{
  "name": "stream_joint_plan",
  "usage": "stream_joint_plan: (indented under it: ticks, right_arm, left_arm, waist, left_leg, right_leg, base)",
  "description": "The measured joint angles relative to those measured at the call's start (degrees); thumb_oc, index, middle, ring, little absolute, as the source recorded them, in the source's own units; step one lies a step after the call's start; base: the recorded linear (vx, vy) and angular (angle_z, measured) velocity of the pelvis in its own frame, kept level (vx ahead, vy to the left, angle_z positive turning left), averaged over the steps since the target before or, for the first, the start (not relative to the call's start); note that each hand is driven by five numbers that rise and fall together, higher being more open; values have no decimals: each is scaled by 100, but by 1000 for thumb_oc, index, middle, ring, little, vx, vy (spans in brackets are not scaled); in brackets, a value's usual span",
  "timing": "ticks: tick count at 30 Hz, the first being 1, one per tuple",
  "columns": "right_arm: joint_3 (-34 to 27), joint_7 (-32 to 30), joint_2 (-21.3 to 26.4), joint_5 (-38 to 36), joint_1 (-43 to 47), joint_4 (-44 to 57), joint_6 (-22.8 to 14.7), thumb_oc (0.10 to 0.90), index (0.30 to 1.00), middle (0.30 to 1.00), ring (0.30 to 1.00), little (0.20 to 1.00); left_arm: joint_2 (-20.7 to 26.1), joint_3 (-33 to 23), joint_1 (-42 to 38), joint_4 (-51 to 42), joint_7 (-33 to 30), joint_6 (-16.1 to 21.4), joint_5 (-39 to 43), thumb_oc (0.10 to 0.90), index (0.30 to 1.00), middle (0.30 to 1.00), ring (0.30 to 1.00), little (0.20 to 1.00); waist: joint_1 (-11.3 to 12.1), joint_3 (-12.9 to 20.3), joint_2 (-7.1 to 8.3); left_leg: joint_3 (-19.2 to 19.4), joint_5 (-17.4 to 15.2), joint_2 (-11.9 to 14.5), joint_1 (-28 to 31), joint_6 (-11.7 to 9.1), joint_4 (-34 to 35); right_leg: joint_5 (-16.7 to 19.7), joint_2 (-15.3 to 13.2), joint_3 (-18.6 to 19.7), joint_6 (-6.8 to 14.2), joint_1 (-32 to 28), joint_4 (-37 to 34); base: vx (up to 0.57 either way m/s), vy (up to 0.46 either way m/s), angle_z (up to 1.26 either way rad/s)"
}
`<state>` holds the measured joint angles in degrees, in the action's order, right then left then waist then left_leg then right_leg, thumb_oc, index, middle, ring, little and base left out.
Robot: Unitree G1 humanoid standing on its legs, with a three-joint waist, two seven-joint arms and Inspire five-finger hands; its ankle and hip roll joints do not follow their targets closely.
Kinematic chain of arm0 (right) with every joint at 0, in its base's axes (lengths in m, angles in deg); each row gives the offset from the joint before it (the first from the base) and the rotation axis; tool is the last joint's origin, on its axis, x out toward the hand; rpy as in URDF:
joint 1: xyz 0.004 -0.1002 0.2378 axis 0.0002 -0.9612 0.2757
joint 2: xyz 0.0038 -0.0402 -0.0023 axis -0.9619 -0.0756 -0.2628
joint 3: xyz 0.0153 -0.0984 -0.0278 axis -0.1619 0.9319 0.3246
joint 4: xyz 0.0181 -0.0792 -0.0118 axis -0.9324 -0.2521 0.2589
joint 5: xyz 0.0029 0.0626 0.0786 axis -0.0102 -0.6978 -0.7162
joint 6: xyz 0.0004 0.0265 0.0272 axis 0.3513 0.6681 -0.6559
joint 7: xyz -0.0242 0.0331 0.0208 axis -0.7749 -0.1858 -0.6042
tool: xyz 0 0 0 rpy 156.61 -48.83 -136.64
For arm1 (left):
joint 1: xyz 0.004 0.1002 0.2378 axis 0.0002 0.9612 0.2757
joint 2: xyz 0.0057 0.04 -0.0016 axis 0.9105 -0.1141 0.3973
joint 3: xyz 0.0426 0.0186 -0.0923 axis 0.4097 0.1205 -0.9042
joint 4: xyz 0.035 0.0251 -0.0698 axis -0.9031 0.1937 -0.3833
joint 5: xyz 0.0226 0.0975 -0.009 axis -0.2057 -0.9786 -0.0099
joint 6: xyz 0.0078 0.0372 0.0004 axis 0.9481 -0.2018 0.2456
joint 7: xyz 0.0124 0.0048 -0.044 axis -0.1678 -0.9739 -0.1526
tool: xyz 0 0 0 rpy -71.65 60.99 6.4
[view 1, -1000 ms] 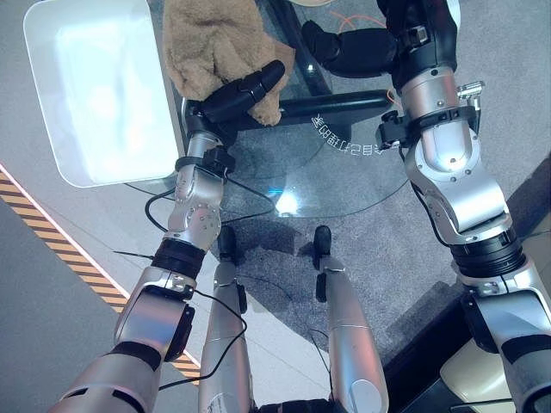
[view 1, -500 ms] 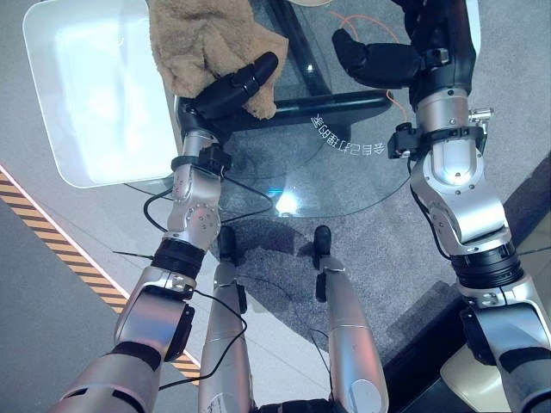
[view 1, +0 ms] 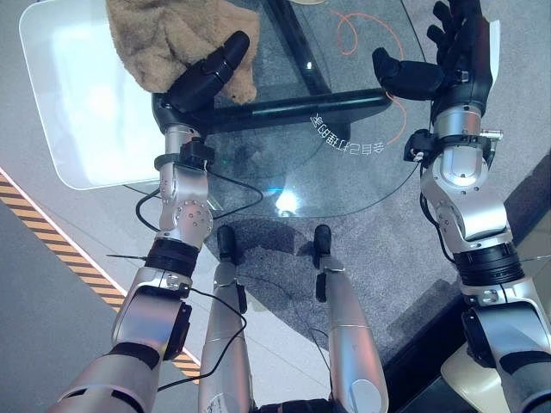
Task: Wipe the table with a cloth and put it in the basket.
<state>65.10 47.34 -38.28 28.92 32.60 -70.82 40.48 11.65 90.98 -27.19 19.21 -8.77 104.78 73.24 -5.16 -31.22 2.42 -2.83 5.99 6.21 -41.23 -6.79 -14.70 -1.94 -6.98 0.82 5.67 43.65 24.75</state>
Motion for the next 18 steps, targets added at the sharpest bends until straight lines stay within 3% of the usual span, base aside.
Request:
stream_joint_plan:
  ticks: [9,18]
  right_arm:
    - [-175,-258,0,-186,-113,-671,-75,800,900,900,900,900]
    - [-214,-421,4,-426,-401,-1656,-586,800,900,900,900,900]
  left_arm:
    - [263,-83,63,1,150,131,490,100,300,300,300,200]
    - [571,-225,265,51,376,366,861,100,300,300,300,200]
  waist:
    - [13,-1,-3]
    - [37,-2,-6]
  left_leg:
    - [12,0,3,2,0,35]
    - [39,0,8,3,1,72]
  right_leg:
    - [6,0,4,1,8,-31]
    - [11,0,16,4,20,-71]
  base:
    - [-4,0,0]
    - [-8,1,0]
